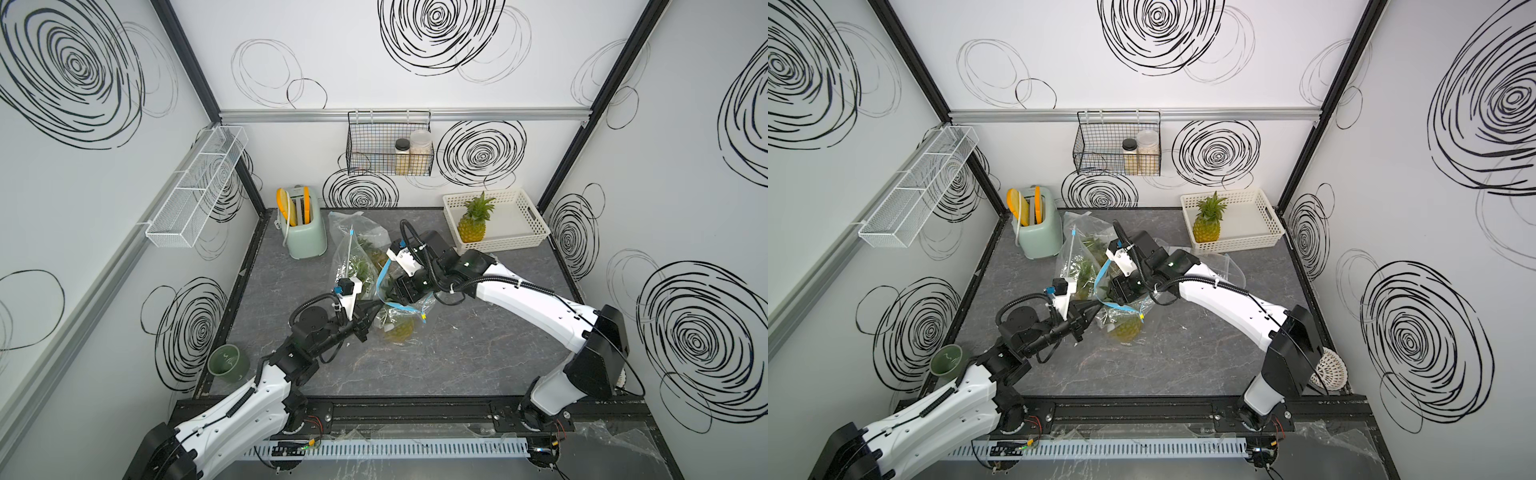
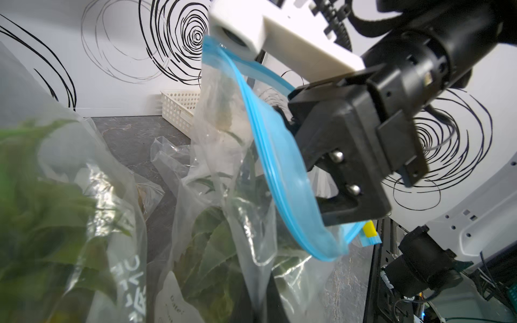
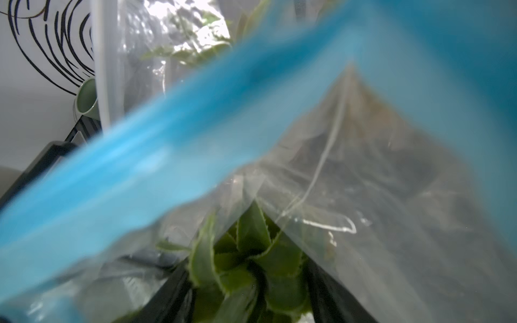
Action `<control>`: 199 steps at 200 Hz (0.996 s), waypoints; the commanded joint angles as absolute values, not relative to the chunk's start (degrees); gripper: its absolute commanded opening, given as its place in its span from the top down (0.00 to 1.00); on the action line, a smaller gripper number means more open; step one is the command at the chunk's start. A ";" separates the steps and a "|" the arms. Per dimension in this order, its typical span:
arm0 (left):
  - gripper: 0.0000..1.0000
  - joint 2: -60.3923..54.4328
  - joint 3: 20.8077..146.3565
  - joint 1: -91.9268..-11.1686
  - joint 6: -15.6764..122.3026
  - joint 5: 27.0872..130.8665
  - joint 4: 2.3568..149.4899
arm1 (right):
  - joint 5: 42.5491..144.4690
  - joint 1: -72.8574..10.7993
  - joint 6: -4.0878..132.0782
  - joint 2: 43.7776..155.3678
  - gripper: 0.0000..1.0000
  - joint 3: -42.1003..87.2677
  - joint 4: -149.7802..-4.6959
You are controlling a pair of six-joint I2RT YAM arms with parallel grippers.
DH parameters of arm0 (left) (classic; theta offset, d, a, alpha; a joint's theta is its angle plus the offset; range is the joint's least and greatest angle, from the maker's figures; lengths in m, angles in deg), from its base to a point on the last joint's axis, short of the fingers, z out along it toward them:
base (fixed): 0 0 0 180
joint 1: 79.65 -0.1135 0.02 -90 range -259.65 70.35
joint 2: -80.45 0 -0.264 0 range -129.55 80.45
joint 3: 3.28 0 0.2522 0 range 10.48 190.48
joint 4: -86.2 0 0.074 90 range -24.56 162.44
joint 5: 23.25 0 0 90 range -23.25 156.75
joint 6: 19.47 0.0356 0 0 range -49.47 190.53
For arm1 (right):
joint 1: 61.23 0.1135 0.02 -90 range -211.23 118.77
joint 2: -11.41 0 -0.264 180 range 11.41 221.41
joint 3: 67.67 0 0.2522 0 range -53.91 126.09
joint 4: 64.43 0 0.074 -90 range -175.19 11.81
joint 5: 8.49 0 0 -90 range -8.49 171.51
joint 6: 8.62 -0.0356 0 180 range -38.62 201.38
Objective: Open the zip-top bag and take out the pineapple
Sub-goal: Pick up the pineapple from the zipper food storage bag.
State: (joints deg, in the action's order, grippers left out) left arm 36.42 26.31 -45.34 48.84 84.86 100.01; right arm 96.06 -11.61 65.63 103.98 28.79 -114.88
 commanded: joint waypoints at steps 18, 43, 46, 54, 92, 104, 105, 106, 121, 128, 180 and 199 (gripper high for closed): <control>1.00 36.42 25.95 -44.23 48.30 85.23 102.71 | 97.00 -10.87 63.72 110.12 0.58 25.65 -118.51; 0.87 37.28 26.08 -44.14 48.04 84.27 101.86 | 95.93 -11.35 63.39 108.17 0.95 25.08 -117.94; 0.84 37.44 26.04 -44.09 48.03 84.10 101.78 | 95.93 -11.50 63.39 107.74 0.98 25.06 -117.92; 0.72 37.71 26.25 -44.12 47.88 83.75 101.40 | 95.96 -12.03 63.45 106.30 1.00 25.00 -117.70; 0.29 38.09 28.26 -44.14 46.61 84.15 99.87 | 100.20 -17.00 65.54 97.37 1.00 25.10 -116.80; 0.26 37.92 29.04 -44.14 46.30 85.57 99.99 | 102.08 -19.44 66.82 94.36 1.00 25.19 -116.51; 0.26 37.87 29.07 -44.14 46.29 85.70 99.97 | 102.30 -19.64 66.93 94.10 1.00 25.24 -116.47; 0.26 37.85 29.14 -44.14 46.33 85.85 100.00 | 102.45 -19.82 67.04 93.84 1.00 25.22 -116.44; 0.24 37.32 29.55 -44.05 46.28 88.43 100.73 | 105.08 -23.17 68.19 90.17 1.00 25.25 -115.26; 0.22 36.97 29.42 -43.96 44.69 90.00 101.29 | 106.19 -24.84 68.53 88.80 1.00 25.77 -115.14; 0.17 31.13 23.93 -38.76 39.82 95.05 115.57 | 112.20 -32.84 73.40 88.06 1.00 37.38 -123.75; 0.16 27.85 22.66 -35.14 38.31 92.76 120.67 | 113.25 -34.32 74.08 88.91 1.00 40.98 -125.41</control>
